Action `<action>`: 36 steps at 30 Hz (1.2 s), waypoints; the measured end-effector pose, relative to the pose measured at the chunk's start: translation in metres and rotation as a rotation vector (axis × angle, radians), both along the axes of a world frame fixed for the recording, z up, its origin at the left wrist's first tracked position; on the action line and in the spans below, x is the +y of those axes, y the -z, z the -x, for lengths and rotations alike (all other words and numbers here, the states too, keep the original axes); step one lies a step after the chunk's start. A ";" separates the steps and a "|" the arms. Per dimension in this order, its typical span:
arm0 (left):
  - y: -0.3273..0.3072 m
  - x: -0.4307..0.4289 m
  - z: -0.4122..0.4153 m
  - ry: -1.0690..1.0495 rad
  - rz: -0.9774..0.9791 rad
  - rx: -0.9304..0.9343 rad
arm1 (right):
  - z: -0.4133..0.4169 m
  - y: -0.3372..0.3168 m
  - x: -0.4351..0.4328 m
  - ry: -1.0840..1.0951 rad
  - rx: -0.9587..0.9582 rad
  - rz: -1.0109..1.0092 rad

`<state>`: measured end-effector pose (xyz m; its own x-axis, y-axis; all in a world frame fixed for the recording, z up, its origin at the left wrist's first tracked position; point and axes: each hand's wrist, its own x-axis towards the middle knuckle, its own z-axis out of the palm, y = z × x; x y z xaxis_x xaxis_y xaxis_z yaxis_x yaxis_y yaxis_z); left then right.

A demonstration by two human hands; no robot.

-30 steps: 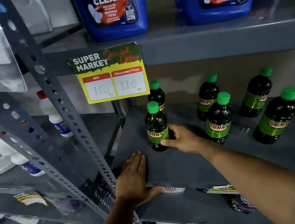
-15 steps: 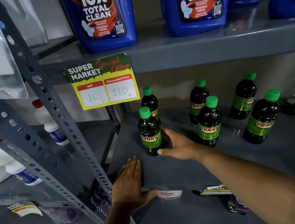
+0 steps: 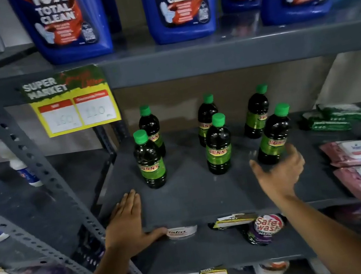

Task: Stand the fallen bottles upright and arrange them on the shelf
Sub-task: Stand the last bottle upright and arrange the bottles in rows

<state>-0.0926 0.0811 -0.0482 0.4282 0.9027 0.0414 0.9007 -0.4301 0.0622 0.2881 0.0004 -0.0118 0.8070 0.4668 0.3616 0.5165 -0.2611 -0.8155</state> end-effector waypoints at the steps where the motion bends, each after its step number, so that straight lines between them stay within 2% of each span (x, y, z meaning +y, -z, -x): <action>1: 0.001 0.001 0.000 -0.003 0.000 -0.006 | -0.012 0.000 0.001 0.008 0.053 0.048; 5: 0.002 0.000 -0.004 0.001 0.014 0.032 | -0.049 -0.004 0.005 -0.123 0.210 0.102; 11: -0.010 -0.004 -0.008 -0.040 0.064 0.077 | -0.068 -0.016 0.012 -0.242 0.245 0.201; 29: -0.005 -0.009 -0.009 -0.045 0.021 0.010 | -0.037 0.006 -0.080 -0.267 0.122 0.108; 34: -0.005 -0.010 -0.009 -0.049 0.011 0.001 | -0.036 0.004 -0.084 -0.318 0.147 0.064; 36: -0.005 -0.010 -0.009 -0.050 0.014 0.000 | -0.030 0.009 -0.091 -0.274 0.128 0.017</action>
